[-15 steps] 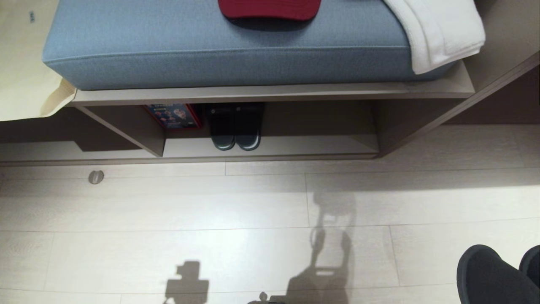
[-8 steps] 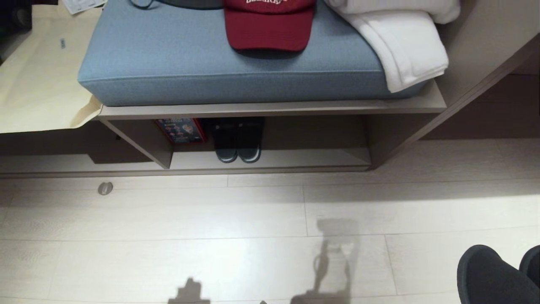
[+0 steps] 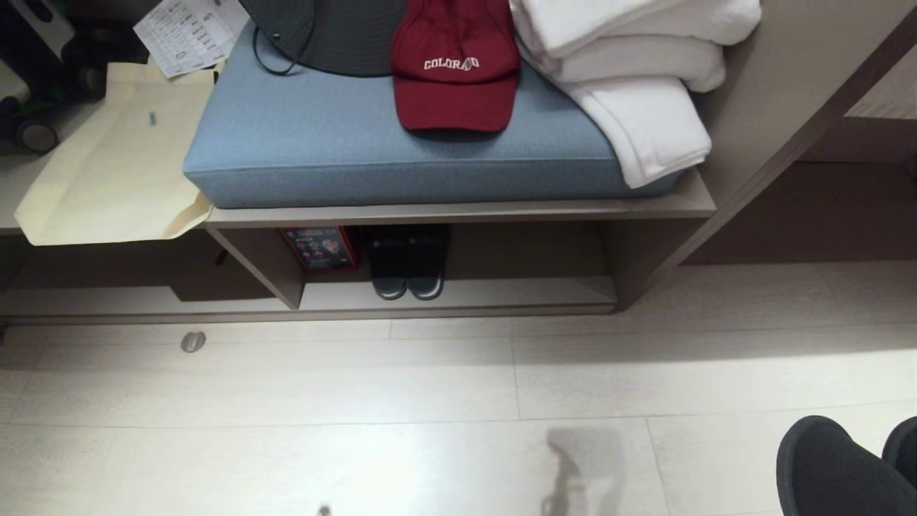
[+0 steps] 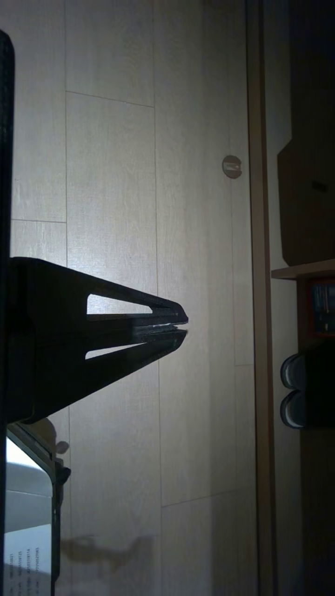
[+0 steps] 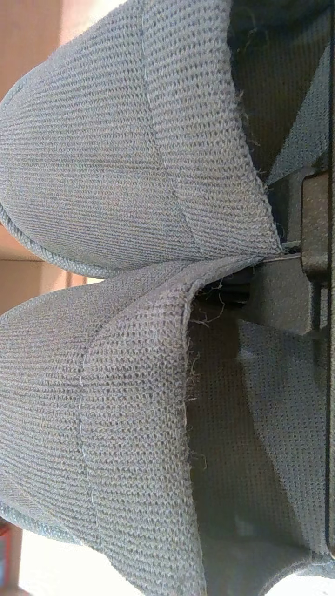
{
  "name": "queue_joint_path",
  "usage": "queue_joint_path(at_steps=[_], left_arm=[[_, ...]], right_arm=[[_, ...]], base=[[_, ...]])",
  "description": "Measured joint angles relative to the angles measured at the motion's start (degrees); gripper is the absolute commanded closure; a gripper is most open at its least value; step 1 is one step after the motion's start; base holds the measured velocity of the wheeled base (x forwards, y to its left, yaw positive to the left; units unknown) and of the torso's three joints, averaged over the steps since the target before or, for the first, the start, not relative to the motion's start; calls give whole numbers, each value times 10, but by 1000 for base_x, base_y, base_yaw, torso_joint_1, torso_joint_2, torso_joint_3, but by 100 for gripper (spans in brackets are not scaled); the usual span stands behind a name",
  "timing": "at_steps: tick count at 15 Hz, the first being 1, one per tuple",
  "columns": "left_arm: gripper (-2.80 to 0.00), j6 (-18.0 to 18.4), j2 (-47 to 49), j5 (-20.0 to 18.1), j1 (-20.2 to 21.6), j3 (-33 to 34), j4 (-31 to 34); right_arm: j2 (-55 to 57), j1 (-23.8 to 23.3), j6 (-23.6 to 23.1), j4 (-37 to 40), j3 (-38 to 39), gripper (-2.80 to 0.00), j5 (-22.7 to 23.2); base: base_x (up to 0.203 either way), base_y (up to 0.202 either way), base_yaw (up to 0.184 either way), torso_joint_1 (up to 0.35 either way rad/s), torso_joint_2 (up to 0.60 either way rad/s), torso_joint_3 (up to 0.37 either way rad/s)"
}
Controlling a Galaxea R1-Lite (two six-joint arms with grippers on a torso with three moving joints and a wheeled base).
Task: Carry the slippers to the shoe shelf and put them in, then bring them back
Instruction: Place the slippers on the floor
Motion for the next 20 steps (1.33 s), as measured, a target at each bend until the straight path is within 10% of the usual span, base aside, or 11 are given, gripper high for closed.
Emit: queue_joint_path(at_steps=[20], left_arm=[[0,0,0,0,0,0,0]], right_arm=[[0,0,0,0,0,0,0]], base=[[0,0,0,3,0,202]])
